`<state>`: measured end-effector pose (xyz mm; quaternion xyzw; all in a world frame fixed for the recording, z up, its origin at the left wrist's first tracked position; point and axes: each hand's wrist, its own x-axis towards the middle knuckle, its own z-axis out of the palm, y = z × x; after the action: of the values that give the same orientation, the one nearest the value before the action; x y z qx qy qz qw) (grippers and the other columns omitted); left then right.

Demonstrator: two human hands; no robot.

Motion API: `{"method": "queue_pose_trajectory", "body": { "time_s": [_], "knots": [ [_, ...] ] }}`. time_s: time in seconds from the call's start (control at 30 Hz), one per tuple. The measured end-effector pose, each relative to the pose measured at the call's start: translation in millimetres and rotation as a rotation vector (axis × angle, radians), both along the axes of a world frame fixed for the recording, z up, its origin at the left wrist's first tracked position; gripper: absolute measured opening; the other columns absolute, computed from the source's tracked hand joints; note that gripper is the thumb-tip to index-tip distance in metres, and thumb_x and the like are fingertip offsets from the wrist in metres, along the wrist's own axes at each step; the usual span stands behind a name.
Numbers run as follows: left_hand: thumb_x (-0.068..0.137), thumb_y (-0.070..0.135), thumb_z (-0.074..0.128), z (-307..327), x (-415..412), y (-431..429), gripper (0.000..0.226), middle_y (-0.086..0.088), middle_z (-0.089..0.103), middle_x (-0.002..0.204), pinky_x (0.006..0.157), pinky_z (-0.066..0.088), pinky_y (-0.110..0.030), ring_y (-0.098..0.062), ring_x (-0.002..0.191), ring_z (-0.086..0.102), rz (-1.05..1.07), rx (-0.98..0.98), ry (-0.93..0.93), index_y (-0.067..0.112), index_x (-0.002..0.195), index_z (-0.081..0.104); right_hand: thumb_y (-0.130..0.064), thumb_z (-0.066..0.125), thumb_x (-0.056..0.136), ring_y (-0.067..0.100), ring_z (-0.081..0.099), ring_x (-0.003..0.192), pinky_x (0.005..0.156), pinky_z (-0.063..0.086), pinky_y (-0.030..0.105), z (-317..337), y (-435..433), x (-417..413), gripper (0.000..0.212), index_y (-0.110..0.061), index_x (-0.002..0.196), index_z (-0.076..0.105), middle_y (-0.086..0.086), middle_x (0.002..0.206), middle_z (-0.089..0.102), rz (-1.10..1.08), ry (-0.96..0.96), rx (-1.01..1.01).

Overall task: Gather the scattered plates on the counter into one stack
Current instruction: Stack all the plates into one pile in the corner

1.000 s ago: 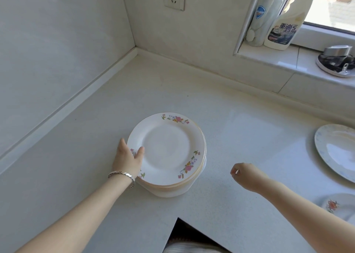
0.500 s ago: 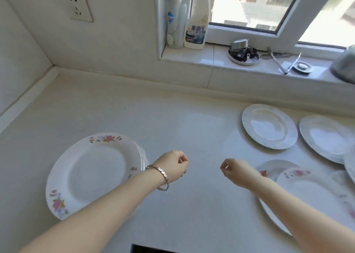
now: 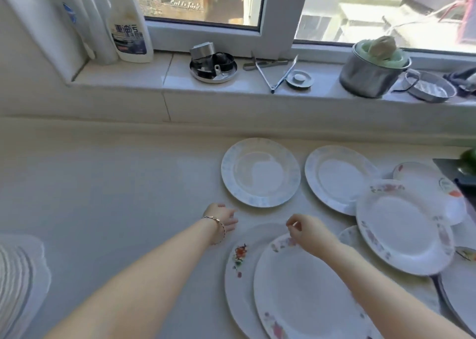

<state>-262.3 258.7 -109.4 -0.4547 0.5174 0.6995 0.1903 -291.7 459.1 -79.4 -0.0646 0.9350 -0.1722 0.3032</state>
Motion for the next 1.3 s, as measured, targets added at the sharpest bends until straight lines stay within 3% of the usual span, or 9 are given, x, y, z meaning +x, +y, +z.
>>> {"method": "queue_pose_trajectory", "body": {
  "time_s": [0.17, 0.33, 0.47, 0.53, 0.6, 0.73, 0.93, 1.1, 1.3],
  "knots": [
    [0.09, 0.007, 0.057, -4.0, -48.2, 27.1, 0.036, -0.02, 0.061, 0.118, 0.094, 0.05, -0.04, -0.034, 0.11, 0.061, 0.293, 0.074, -0.008, -0.002, 0.124, 0.051, -0.017, 0.044, 0.092, 0.023, 0.062, 0.102, 0.079, 0.046, 0.029, -13.9, 30.4, -40.6, 0.029, -0.015, 0.115, 0.063, 0.006, 0.111, 0.068, 0.005, 0.034, -0.012],
    [0.093, 0.011, 0.053, -6.6, -65.3, 30.6, 0.012, -0.014, 0.065, 0.104, 0.041, 0.054, -0.027, -0.02, 0.064, 0.059, 0.33, -0.017, -0.01, 0.006, 0.102, 0.058, -0.017, 0.043, 0.091, 0.022, 0.062, 0.099, 0.082, 0.05, 0.033, -26.1, 40.6, -60.3, 0.029, -0.018, 0.112, 0.064, 0.004, 0.111, 0.068, -0.002, 0.014, -0.05],
    [0.095, -0.001, 0.043, 3.8, -66.9, 33.7, 0.029, -0.01, 0.058, 0.078, 0.074, 0.05, -0.041, -0.022, 0.056, 0.058, 0.322, -0.005, 0.074, 0.001, 0.124, 0.05, -0.016, 0.043, 0.091, 0.022, 0.061, 0.101, 0.078, 0.046, 0.029, -29.1, 40.2, -57.8, 0.029, -0.018, 0.113, 0.063, 0.006, 0.112, 0.066, 0.013, -0.01, -0.06],
    [0.094, -0.004, 0.043, 9.4, -62.7, 31.1, 0.015, -0.013, 0.061, 0.076, 0.085, 0.047, -0.044, -0.022, 0.057, 0.057, 0.313, -0.003, 0.079, 0.002, 0.101, 0.054, -0.015, 0.043, 0.092, 0.022, 0.061, 0.102, 0.077, 0.044, 0.027, -26.2, 38.2, -54.9, 0.03, -0.017, 0.113, 0.063, 0.006, 0.113, 0.066, 0.015, -0.008, -0.074],
    [0.093, -0.005, 0.046, 15.9, -48.6, 22.5, 0.018, -0.01, 0.064, 0.062, 0.075, 0.055, -0.039, -0.019, 0.043, 0.061, 0.328, -0.013, 0.066, 0.005, 0.078, 0.051, -0.015, 0.043, 0.091, 0.022, 0.063, 0.098, 0.079, 0.047, 0.028, -21.5, 33.2, -49.0, 0.03, -0.017, 0.113, 0.064, 0.005, 0.112, 0.067, 0.02, -0.002, -0.087],
    [0.092, -0.005, 0.047, 33.7, -5.3, -6.1, 0.021, -0.002, 0.065, 0.043, 0.035, 0.052, -0.022, -0.017, 0.044, 0.063, 0.363, -0.011, 0.11, 0.008, 0.075, 0.052, -0.013, 0.044, 0.089, 0.023, 0.063, 0.096, 0.079, 0.046, 0.027, -4.6, 13.1, -31.9, 0.031, -0.016, 0.112, 0.065, 0.005, 0.106, 0.068, 0.077, 0.014, -0.06],
    [0.092, -0.002, 0.047, 84.6, 87.0, -80.8, 0.021, -0.003, 0.067, 0.058, 0.039, 0.053, -0.018, -0.008, 0.039, 0.064, 0.42, -0.047, 0.263, 0.012, 0.078, 0.053, -0.015, 0.039, 0.092, 0.016, 0.052, 0.066, 0.051, 0.039, 0.02, 26.2, -49.7, 6.6, 0.033, -0.017, 0.118, 0.06, 0.002, 0.105, 0.063, 0.226, 0.047, -0.047],
    [0.092, -0.004, 0.045, 107.1, 183.6, -151.0, 0.024, 0.006, 0.067, 0.044, 0.039, 0.053, -0.018, -0.005, 0.038, 0.064, 0.513, -0.12, 0.344, 0.012, 0.077, 0.054, -0.019, 0.044, 0.091, 0.024, 0.063, 0.098, 0.077, 0.047, 0.028, 28.5, -130.5, 57.7, 0.029, -0.021, 0.113, 0.062, 0.0, 0.106, 0.066, 0.339, 0.077, -0.045],
    [0.091, -0.005, 0.044, 119.6, 305.9, -234.8, 0.025, 0.006, 0.066, 0.043, 0.034, 0.049, -0.018, -0.006, 0.037, 0.063, 0.693, -0.199, 0.336, 0.012, 0.077, 0.055, -0.019, 0.046, 0.089, 0.023, 0.062, 0.094, 0.082, 0.05, 0.03, 27.1, -227.6, 115.4, 0.025, -0.021, 0.106, 0.064, 0.002, 0.108, 0.069, 0.466, 0.077, -0.069]
  ]
}}
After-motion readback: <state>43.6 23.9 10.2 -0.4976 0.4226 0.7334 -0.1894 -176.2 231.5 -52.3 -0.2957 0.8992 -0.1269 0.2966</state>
